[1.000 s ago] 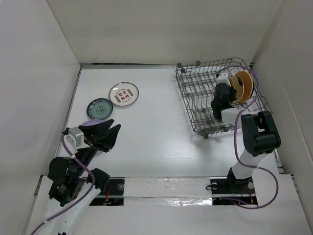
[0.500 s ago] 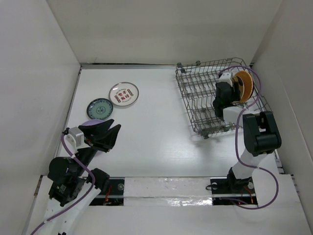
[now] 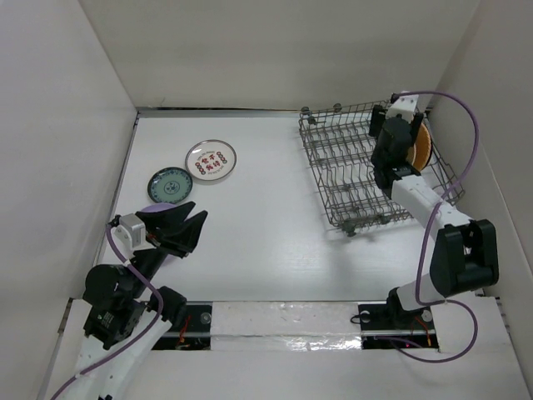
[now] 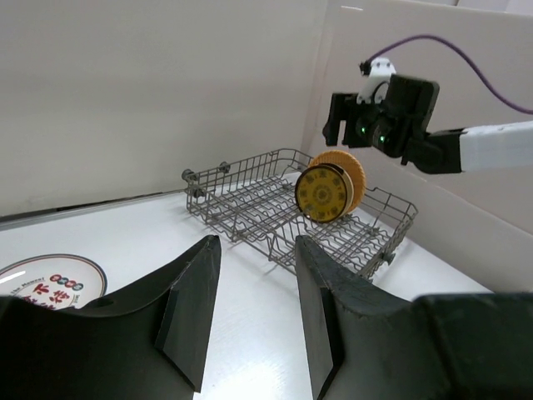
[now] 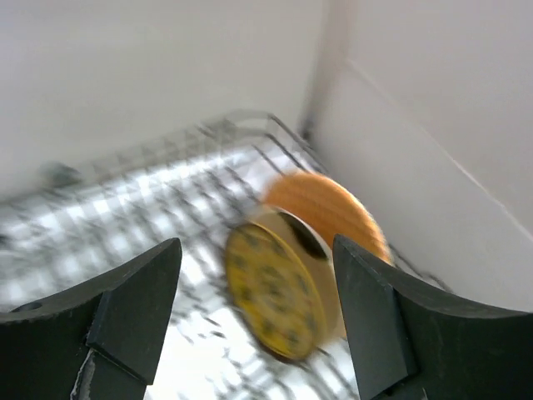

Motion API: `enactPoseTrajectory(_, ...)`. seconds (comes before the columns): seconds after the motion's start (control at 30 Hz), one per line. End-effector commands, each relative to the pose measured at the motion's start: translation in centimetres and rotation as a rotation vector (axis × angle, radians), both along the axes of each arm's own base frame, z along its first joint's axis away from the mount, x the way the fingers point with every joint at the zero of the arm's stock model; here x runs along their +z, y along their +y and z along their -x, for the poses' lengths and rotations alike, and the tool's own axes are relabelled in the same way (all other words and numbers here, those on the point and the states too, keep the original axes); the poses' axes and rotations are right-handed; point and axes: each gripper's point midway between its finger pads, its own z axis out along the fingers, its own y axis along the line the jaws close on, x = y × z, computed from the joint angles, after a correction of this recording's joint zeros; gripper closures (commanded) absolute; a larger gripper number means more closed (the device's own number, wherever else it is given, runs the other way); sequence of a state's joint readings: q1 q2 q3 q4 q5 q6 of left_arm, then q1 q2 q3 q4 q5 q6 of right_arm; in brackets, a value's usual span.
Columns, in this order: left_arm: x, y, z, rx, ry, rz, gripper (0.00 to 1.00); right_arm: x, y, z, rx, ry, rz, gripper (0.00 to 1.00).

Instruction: Load the plates into the dish rack

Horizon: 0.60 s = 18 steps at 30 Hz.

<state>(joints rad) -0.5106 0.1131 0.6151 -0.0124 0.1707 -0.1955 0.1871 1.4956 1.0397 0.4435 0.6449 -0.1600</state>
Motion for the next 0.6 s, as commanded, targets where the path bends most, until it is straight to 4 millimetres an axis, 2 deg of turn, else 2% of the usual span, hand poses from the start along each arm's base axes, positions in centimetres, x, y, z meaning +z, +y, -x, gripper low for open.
enactPoseTrajectory(0.0,1.0,-0.1,-0.1,-0.005,-0.024,0.019,0.62,4.5,6.3,-1.1,0.183,-0.112,-0.139,0.23)
enactPoseTrajectory(0.07,0.8,-0.2,-0.4,0.003,-0.014,0.015,0.62,4.4,9.3,-1.8,0.264,-0.114,-0.204,0.28)
enactPoseTrajectory(0.1,0.6,-0.3,-0.7,0.005,-0.003,0.009,0.62,4.4,12.1,-1.9,0.354,-0.106,-0.228,0.33)
enactPoseTrajectory(0.13,0.5,-0.3,-0.9,0.007,0.006,0.007,0.62,5.2,13.8,-2.2,0.405,-0.121,-0.250,0.45)
enactPoseTrajectory(0.2,0.1,-0.5,-1.3,0.010,0.024,-0.002,0.64,3.8,17.6,-2.9,0.502,-0.083,-0.309,0.63)
enactPoseTrajectory(0.23,0.0,-0.6,-1.5,0.010,0.028,-0.004,0.69,4.2,20.2,-2.8,0.566,-0.083,-0.335,0.80)
enactPoseTrajectory(0.3,-0.4,-0.8,-2.1,0.019,0.050,-0.013,0.74,2.8,24.0,-3.0,0.661,-0.067,-0.403,0.96)
enactPoseTrajectory(0.33,-0.7,-0.8,-2.3,0.023,0.060,-0.017,0.82,2.5,26.6,-2.4,0.717,-0.062,-0.446,1.00)
enactPoseTrajectory(0.37,-0.9,-0.9,-2.5,0.026,0.069,-0.022,0.87,2.6,28.2,-2.4,0.754,-0.071,-0.467,1.00)
enactPoseTrajectory(0.4,-1.2,-1.0,-2.8,0.026,0.082,-0.028,0.91,0.8,30.2,-2.8,0.785,-0.038,-0.487,1.00)
enactPoseTrajectory(0.43,-1.2,-1.1,-2.9,0.026,0.086,-0.030,0.98,0.1,31.7,-2.8,0.804,-0.016,-0.506,1.00)
enactPoseTrajectory(0.47,-1.3,-1.1,-3.0,0.026,0.089,-0.032,1.00,-0.8,34.4,-2.1,0.837,0.020,-0.542,1.00)
enactPoseTrajectory(0.5,-1.5,-1.2,-3.2,0.027,0.097,-0.036,1.00,-0.2,36.2,-2.2,0.853,0.035,-0.550,1.00)
enactPoseTrajectory(0.53,-1.7,-1.2,-3.3,0.034,0.104,-0.036,1.00,-2.8,38.0,-2.5,0.846,0.087,-0.540,1.00)
enactPoseTrajectory(0.57,-1.8,-1.0,-3.6,0.048,0.113,-0.036,1.00,-3.4,39.6,-2.3,0.859,0.103,-0.528,1.00)
